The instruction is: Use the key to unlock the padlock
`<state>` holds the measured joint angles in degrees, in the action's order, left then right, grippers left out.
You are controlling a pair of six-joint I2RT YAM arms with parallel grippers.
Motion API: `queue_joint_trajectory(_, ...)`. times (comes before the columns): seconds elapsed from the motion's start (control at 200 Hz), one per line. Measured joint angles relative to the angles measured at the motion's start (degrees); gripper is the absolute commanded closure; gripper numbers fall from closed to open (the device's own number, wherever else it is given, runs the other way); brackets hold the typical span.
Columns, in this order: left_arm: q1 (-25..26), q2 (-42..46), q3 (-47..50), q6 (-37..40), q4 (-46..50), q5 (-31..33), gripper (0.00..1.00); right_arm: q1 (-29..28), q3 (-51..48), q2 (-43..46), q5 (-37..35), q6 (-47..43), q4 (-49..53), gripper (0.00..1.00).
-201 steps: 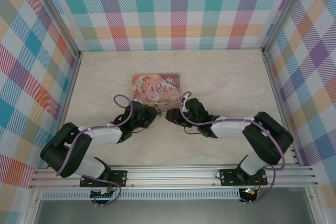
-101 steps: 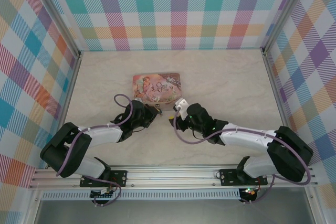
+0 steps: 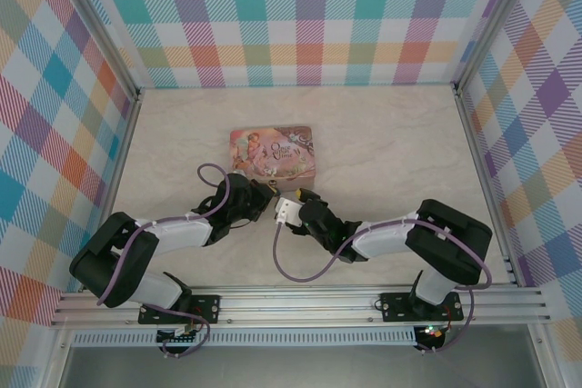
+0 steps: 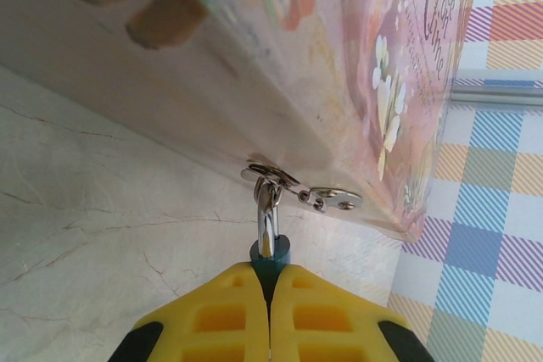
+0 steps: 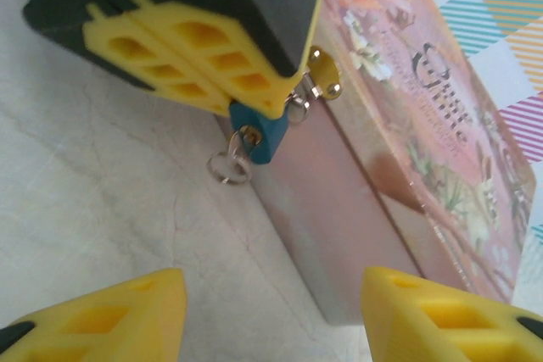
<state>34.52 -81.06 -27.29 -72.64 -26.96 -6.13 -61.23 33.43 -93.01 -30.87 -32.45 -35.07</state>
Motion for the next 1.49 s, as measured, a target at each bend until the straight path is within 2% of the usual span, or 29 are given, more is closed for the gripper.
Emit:
queue_joint_trajectory(0.22, 0.0, 0.0, -0.1, 0.0, 0.0, -0.1, 1.0, 0.0, 1.7, -1.2, 1.4, 0.7, -1.0, 0.54)
queue_joint_trajectory(0.66, 0.0, 0.0, -0.3, 0.0, 0.0, -0.3, 1.0, 0.0, 5.0, -5.7, 2.4, 1.8, -3.2, 0.59)
queue_joint_trajectory(0.955, 0.0, 0.0, -0.3, -0.5, 0.0, -0.3, 1.0, 0.0, 6.7, -8.0, 2.3, 2.1, -6.1, 0.68)
queue_joint_trajectory(1.285, 0.0, 0.0, -0.4, -0.7, 0.3, 0.4, 1.0, 0.0, 7.5, -9.2, 1.5, 4.2, -6.7, 0.81)
queue_joint_trajectory(1.495, 0.0, 0.0, -0.5, -1.1, 0.0, 0.9, 1.0, 0.1, 7.5, -9.3, 2.2, 6.0, -6.8, 1.0)
